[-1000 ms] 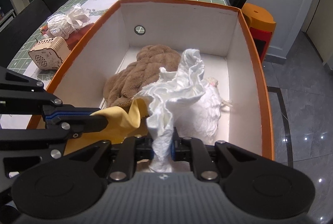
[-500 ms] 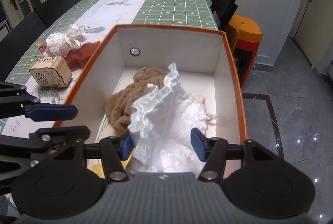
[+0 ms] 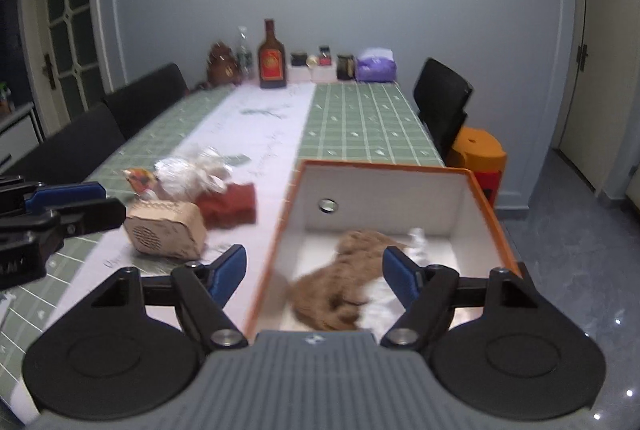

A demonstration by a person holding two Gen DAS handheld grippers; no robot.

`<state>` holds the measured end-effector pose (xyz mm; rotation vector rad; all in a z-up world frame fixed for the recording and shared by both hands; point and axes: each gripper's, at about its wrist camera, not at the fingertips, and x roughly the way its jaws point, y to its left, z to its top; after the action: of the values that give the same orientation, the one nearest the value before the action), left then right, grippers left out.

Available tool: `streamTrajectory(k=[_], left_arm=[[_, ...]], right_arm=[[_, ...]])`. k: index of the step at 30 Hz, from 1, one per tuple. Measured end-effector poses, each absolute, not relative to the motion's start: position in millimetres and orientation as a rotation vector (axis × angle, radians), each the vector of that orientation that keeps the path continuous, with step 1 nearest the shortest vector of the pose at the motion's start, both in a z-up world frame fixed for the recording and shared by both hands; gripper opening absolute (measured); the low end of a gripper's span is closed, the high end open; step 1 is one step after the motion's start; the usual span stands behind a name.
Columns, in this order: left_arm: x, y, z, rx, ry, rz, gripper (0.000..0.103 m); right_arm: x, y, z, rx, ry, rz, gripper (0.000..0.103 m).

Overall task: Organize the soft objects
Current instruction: 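Grasp snack bag with left gripper while right gripper grasps foil-wrapped bundle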

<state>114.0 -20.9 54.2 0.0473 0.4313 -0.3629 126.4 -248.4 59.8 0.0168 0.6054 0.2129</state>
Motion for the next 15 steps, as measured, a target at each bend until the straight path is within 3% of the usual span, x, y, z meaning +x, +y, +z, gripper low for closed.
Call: streamTrajectory(k=[15], left_arm=[[96.3, 84.3, 17.5, -0.089, 0.429, -0.167, 0.035]], right_arm=[[92.0, -139.6, 17.9, 0.043, 0.470, 0.335, 0.075]])
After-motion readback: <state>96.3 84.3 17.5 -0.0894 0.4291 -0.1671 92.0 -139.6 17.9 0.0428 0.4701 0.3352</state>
